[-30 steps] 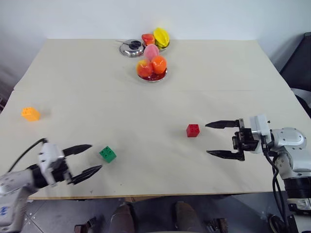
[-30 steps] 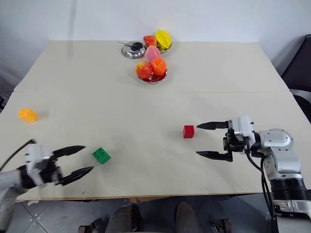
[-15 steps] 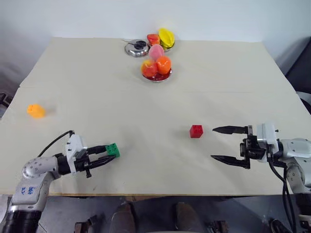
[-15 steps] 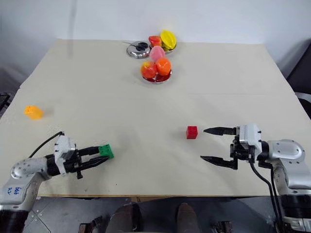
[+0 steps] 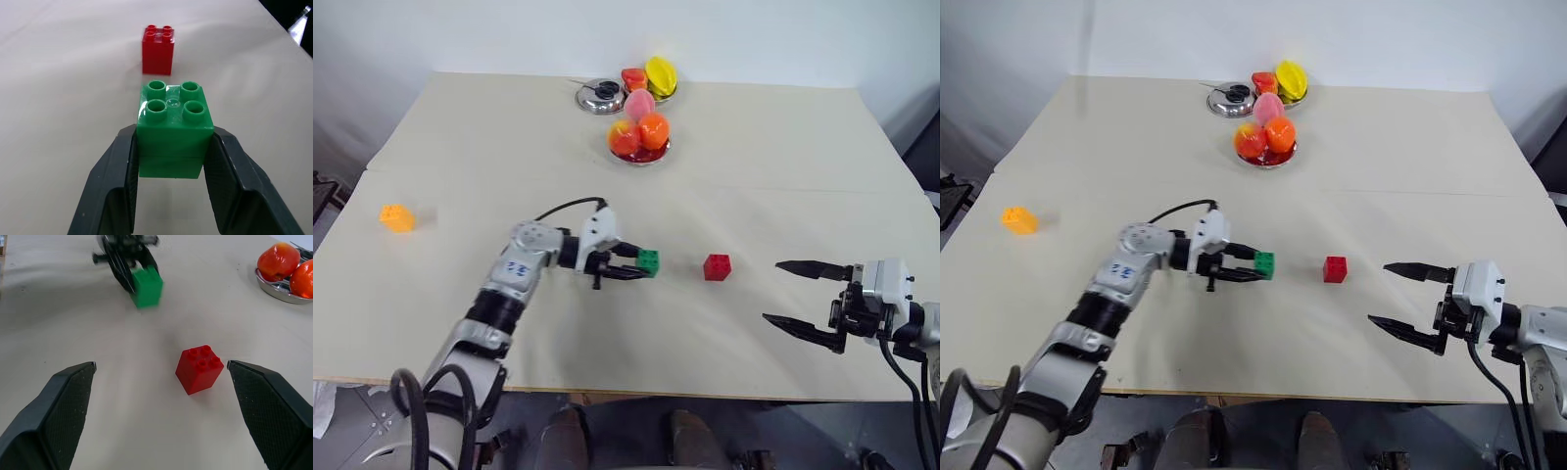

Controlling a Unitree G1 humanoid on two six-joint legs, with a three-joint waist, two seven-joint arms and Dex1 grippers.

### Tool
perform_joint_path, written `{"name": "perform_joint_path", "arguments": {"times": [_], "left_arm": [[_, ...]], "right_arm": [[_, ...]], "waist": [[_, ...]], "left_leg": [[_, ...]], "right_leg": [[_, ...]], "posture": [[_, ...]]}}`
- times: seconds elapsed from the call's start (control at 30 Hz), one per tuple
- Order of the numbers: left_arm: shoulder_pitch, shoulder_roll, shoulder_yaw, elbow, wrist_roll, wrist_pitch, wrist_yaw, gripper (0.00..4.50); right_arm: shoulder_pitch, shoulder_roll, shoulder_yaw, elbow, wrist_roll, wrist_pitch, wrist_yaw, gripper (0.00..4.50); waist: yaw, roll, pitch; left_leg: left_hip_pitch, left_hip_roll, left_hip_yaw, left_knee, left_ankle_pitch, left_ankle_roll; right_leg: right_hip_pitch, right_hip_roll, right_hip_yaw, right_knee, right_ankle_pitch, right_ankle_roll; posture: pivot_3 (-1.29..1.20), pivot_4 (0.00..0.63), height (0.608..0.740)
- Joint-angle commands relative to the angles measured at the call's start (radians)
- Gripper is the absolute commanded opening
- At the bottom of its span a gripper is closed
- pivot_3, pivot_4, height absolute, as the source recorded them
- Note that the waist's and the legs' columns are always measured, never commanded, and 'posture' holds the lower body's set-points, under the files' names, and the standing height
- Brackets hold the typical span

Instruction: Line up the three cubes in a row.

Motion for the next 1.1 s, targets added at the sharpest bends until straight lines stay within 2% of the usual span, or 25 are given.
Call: {"name": "perform_joint_path", "arguments": {"times": [0.03, 0.5, 0.7, 0.9, 1.0, 1.1], "left_arm": [[-0.042, -0.039, 0.010, 0.104, 0.024, -0.073, 0.006, 1.48], [-0.163, -0.100, 0.050, 0.387, 0.080, -0.212, 0.005, 1.48], [-0.164, -0.101, 0.067, 0.412, 0.074, -0.214, -0.059, 1.48], [-0.141, -0.068, 0.118, 0.362, 0.043, -0.212, -0.084, 3.43], [-0.109, -0.017, 0.170, 0.277, -0.006, -0.185, -0.120, 4.35], [-0.028, 0.074, 0.229, 0.122, -0.078, -0.145, -0.184, 4.35]], "right_arm": [[0.032, 0.001, -0.049, -0.060, 0.025, 0.006, -0.029, 4.50], [0.081, 0.029, -0.056, -0.067, 0.024, -0.022, -0.053, 4.50], [0.082, 0.030, -0.055, -0.031, 0.022, -0.043, -0.028, 4.50], [0.064, 0.023, -0.045, 0.034, 0.024, -0.057, 0.019, 4.50], [0.031, 0.022, -0.023, 0.058, 0.022, -0.063, 0.041, 4.50], [-0.008, 0.031, 0.004, 0.068, 0.026, -0.061, 0.059, 4.50]], "waist": [[-0.002, 0.000, 0.000], [0.002, -0.001, 0.000], [0.001, -0.001, 0.000], [0.001, -0.001, 0.000], [-0.003, -0.001, 0.000], [-0.010, 0.000, 0.000]], "left_leg": [[0.000, 0.000, 0.000, 0.000, 0.000, 0.000], [-0.001, 0.000, -0.002, 0.000, 0.000, 0.000], [-0.001, 0.000, -0.001, -0.001, 0.000, 0.000], [-0.001, 0.000, -0.001, -0.001, 0.000, 0.000], [-0.001, 0.000, -0.001, -0.001, 0.000, 0.000], [-0.001, 0.000, -0.001, -0.001, 0.000, 0.000]], "right_leg": [[0.000, 0.000, 0.000, 0.000, 0.000, 0.000], [0.001, 0.000, 0.000, 0.000, 0.000, 0.000], [0.000, 0.000, 0.000, 0.000, 0.000, 0.000], [0.000, 0.000, 0.000, 0.000, 0.000, 0.000], [0.000, 0.000, 0.000, 0.001, 0.000, 0.000], [0.000, 0.001, 0.000, 0.001, 0.000, 0.000]], "posture": [[0.00, 0.150, 0.740], [0.00, 0.150, 0.740], [0.00, 0.150, 0.740], [0.00, 0.150, 0.740], [0.00, 0.150, 0.740], [0.00, 0.150, 0.740]]}}
